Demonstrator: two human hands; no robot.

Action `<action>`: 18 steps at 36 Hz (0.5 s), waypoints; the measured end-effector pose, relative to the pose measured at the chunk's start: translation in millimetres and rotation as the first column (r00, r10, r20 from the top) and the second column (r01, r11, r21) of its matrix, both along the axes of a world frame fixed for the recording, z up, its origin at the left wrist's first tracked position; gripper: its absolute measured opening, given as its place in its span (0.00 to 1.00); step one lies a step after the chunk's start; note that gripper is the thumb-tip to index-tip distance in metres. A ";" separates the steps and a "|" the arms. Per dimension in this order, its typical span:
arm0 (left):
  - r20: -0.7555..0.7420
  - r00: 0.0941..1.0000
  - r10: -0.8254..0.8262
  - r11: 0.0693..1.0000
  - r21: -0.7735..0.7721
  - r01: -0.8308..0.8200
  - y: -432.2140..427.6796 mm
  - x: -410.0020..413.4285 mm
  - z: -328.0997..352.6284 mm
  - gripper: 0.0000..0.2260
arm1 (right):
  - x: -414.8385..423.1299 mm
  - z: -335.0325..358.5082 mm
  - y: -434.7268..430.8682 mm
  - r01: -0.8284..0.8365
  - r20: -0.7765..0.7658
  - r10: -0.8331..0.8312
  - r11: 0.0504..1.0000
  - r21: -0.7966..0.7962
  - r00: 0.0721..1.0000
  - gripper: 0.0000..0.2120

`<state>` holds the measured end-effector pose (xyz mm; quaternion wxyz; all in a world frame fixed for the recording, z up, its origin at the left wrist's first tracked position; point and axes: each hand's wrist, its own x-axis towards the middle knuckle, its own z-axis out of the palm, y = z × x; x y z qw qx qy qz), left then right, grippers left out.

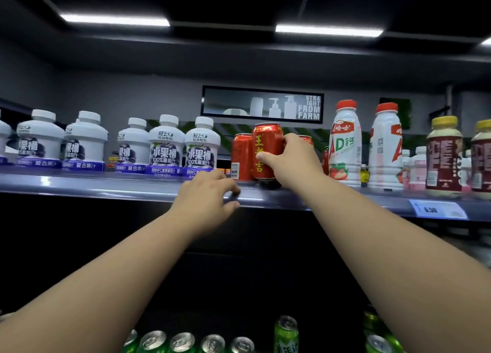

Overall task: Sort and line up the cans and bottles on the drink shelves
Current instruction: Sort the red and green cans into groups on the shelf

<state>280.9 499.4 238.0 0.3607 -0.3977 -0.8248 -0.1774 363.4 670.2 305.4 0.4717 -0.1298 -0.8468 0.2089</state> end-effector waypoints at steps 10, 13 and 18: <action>-0.018 1.000 0.001 0.999 0.036 0.000 2.4 3.5 -5.9 0.13 | -5.6 3.4 -7.1 0.178 0.094 -0.182 0.983 0.048 0.979 0.32; -0.023 1.000 0.012 0.999 0.032 -0.011 2.7 5.1 -7.1 0.13 | -7.1 4.9 -9.1 0.204 0.099 -0.207 0.978 0.039 0.973 0.34; -0.031 0.999 0.028 0.999 0.023 -0.027 4.5 11.4 -9.7 0.12 | -8.2 1.8 -12.6 0.206 0.095 -0.204 0.978 -0.014 0.974 0.33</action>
